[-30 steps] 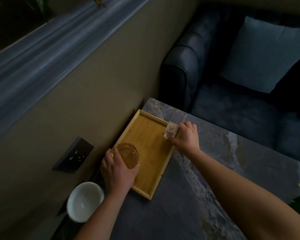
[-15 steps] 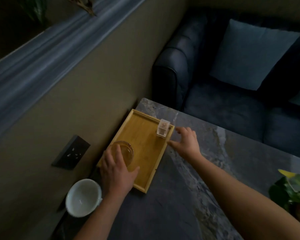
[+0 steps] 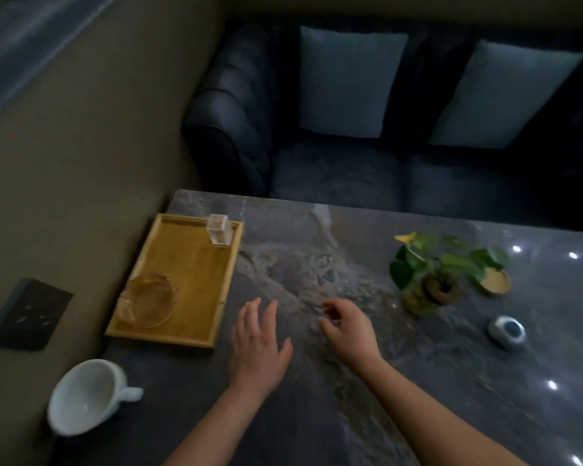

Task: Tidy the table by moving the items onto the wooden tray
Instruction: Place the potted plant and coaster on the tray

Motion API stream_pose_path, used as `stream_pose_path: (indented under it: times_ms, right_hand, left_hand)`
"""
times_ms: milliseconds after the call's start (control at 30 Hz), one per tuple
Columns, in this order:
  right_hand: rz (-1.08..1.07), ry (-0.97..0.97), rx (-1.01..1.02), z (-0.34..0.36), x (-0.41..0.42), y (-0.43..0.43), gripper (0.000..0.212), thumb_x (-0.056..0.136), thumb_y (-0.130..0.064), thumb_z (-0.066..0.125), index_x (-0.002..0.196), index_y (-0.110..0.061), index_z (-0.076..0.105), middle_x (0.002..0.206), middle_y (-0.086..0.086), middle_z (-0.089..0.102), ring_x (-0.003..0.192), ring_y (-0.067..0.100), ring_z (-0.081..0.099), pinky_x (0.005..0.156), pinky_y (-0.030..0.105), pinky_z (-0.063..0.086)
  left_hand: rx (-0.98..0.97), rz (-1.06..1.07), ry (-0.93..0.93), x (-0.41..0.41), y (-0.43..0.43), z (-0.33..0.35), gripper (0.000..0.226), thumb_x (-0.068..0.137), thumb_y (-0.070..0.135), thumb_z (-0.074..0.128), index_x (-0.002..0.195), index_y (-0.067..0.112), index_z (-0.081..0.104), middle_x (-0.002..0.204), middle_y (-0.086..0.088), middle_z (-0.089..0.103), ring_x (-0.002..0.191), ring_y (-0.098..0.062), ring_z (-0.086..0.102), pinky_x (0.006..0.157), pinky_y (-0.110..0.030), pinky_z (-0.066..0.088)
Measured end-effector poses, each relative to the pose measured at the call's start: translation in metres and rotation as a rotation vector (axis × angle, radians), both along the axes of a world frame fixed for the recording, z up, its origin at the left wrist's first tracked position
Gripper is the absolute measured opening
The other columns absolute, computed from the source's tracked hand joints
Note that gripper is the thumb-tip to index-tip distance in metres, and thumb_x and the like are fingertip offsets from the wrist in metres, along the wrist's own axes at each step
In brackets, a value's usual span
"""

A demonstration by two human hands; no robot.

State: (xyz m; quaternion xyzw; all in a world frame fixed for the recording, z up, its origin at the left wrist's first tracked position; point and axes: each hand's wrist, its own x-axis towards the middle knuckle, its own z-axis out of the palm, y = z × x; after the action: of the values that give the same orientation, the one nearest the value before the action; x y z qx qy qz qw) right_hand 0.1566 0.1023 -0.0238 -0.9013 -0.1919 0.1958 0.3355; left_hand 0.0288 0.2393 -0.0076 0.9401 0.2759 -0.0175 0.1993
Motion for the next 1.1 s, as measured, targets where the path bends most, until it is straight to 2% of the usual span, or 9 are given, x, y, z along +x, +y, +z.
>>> stream_pose_path:
  times_ms: [200,333,467,567,633,767,867,967,1100]
  right_hand:
    - [-0.206,0.0,-0.069,0.001,0.005,-0.111,0.028,0.086,-0.025,0.071,0.113,-0.019,0.068,0.101,-0.003,0.067,0.092,0.013,0.064,0.082,0.028,0.051]
    - [-0.349,0.008,-0.063,0.003,0.018,-0.173,0.027,0.086,-0.024,0.07,0.112,-0.019,0.069,0.097,-0.004,0.066,0.087,0.012,0.063,0.078,0.026,0.049]
    - [-0.472,-0.074,-0.056,0.009,0.044,-0.222,0.023,0.084,-0.017,0.072,0.107,-0.014,0.072,0.1,0.004,0.072,0.09,0.022,0.067,0.078,0.029,0.048]
    - [-0.53,-0.189,-0.066,0.012,0.07,-0.251,0.022,0.08,-0.013,0.076,0.101,-0.012,0.073,0.095,0.008,0.071,0.088,0.027,0.066,0.074,0.028,0.045]
    - [-0.537,-0.232,-0.1,0.01,0.086,-0.268,0.029,0.077,-0.014,0.078,0.104,-0.012,0.07,0.098,0.009,0.067,0.092,0.031,0.063,0.078,0.034,0.048]
    - [-0.493,-0.174,-0.241,0.0,0.114,-0.288,0.062,0.076,-0.031,0.08,0.13,-0.014,0.057,0.124,0.01,0.055,0.114,0.033,0.05,0.094,0.04,0.042]
    - [-0.421,-0.109,-0.318,-0.008,0.127,-0.294,0.079,0.073,-0.041,0.081,0.14,-0.02,0.047,0.133,0.006,0.048,0.12,0.032,0.043,0.1,0.041,0.04]
    - [-0.376,-0.087,-0.347,-0.014,0.133,-0.298,0.085,0.07,-0.045,0.082,0.143,-0.023,0.044,0.134,0.005,0.047,0.12,0.032,0.042,0.102,0.041,0.04]
    - [-0.315,-0.096,-0.379,-0.021,0.136,-0.302,0.081,0.072,-0.044,0.08,0.142,-0.024,0.044,0.135,0.004,0.05,0.119,0.032,0.043,0.101,0.04,0.041]
  left_hand:
    - [0.018,-0.165,0.0,0.039,-0.059,-0.011,0.07,0.082,0.039,0.067,0.143,0.013,0.044,0.147,-0.022,0.041,0.138,-0.039,0.035,0.11,-0.052,0.034]
    - [0.055,-0.242,0.064,0.067,-0.096,-0.025,0.071,0.087,0.048,0.057,0.148,0.017,0.036,0.153,-0.02,0.034,0.142,-0.037,0.028,0.116,-0.051,0.025]
    - [0.081,-0.266,0.135,0.099,-0.12,-0.042,0.072,0.091,0.059,0.04,0.152,0.024,0.025,0.159,-0.014,0.023,0.148,-0.032,0.014,0.119,-0.057,0.012]
    - [0.077,-0.271,0.164,0.115,-0.135,-0.051,0.074,0.091,0.065,0.035,0.153,0.028,0.021,0.161,-0.011,0.02,0.15,-0.03,0.008,0.117,-0.062,0.01]
    - [0.054,-0.254,0.1,0.122,-0.148,-0.051,0.078,0.087,0.068,0.042,0.15,0.025,0.029,0.156,-0.012,0.029,0.148,-0.031,0.016,0.118,-0.061,0.011]
    - [-0.147,-0.121,-0.106,0.151,-0.176,-0.043,0.087,0.073,0.062,0.07,0.139,0.011,0.046,0.14,-0.017,0.048,0.133,-0.035,0.039,0.115,-0.052,0.028]
    - [-0.285,-0.016,-0.175,0.176,-0.191,-0.038,0.087,0.062,0.057,0.081,0.132,0.013,0.052,0.131,-0.013,0.055,0.124,-0.035,0.047,0.11,-0.046,0.036]
    - [-0.316,0.008,-0.197,0.192,-0.196,-0.039,0.078,0.057,0.055,0.084,0.123,0.019,0.061,0.124,-0.009,0.063,0.119,-0.032,0.053,0.104,-0.041,0.04]
    - [-0.321,0.052,-0.256,0.199,-0.198,-0.043,0.069,0.056,0.048,0.087,0.115,0.02,0.064,0.116,-0.008,0.069,0.112,-0.033,0.059,0.095,-0.042,0.047]
